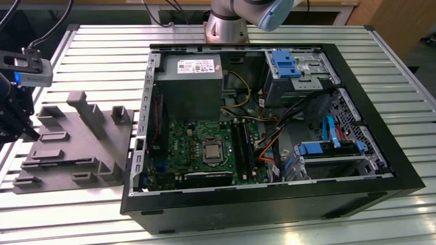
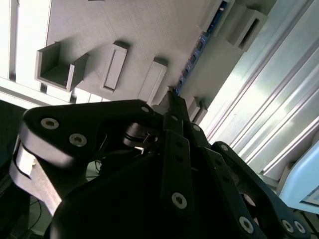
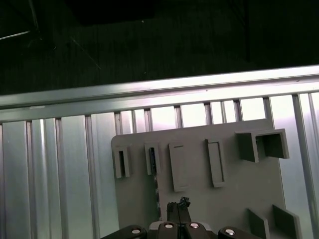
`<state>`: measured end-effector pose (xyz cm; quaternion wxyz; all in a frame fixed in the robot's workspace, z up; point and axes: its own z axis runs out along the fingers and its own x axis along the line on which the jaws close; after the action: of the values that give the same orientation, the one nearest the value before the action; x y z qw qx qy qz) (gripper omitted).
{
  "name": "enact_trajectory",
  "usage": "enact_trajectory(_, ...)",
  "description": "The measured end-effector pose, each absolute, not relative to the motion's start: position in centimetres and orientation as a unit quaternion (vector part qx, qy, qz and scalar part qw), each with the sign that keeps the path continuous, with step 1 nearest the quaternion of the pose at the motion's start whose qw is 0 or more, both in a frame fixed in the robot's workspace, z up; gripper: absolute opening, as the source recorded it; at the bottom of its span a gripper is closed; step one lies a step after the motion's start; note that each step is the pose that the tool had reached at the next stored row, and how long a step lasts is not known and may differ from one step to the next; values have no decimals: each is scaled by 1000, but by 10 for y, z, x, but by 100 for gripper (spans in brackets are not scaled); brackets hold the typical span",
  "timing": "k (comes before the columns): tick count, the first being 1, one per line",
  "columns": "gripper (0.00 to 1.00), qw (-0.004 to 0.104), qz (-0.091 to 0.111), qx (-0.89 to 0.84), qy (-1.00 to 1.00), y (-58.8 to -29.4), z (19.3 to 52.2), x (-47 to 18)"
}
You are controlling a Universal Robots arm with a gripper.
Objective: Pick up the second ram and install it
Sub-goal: 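Pick up the second ram and move it above second insertion slot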
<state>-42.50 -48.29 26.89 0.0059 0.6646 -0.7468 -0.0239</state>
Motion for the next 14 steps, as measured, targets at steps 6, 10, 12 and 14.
enact_trajectory(6, 11, 6, -24, 667, -744, -483, 265, -425)
enact_trajectory(10, 11, 6, -24, 669, -743, -483, 261, -425)
enact_trajectory(12, 11, 6, -24, 670, -742, -483, 260, -425)
enact_trajectory(14, 11, 6, -24, 671, -741, -483, 259, -425)
